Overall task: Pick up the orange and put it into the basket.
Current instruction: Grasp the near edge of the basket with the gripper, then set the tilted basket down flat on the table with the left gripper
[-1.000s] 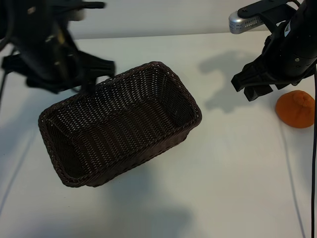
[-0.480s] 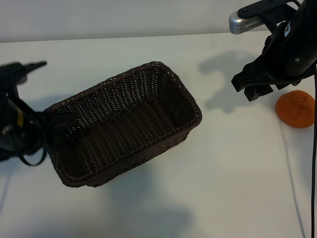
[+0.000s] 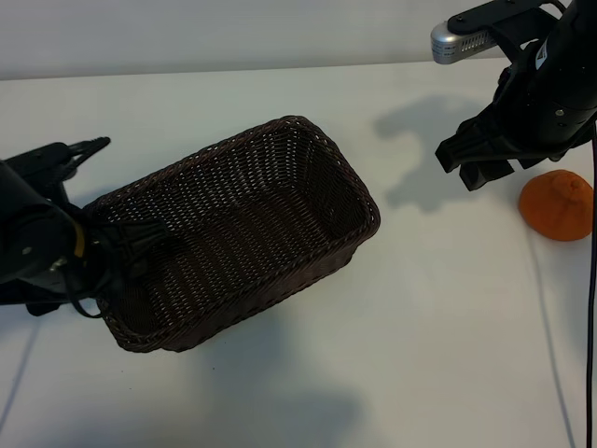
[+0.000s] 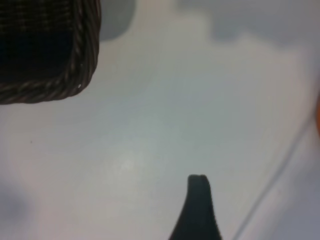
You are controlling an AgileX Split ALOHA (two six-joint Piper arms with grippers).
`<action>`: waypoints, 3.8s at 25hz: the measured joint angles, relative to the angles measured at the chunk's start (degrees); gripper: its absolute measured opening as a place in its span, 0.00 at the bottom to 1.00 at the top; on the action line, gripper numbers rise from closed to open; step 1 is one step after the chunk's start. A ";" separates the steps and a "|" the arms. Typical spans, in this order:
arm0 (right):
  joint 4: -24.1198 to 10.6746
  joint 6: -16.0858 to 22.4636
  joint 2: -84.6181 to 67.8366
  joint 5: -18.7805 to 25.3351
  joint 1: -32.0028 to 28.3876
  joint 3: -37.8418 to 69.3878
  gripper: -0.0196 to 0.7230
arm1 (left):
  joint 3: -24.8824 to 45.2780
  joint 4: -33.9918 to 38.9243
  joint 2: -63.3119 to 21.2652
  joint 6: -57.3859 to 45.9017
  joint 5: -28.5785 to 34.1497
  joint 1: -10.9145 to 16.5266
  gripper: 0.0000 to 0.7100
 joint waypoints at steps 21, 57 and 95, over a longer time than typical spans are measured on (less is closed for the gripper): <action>1.97 -0.91 0.00 -0.05 0.02 0.00 0.78 | 0.00 -5.63 2.70 7.58 -7.61 10.85 0.83; 2.26 -1.11 0.00 -0.33 0.02 0.00 0.78 | 0.00 -13.78 15.64 15.98 -14.66 10.85 0.70; 2.40 -1.15 0.00 -0.39 0.07 0.00 0.78 | 0.00 -18.66 -0.01 18.76 -20.26 12.05 0.58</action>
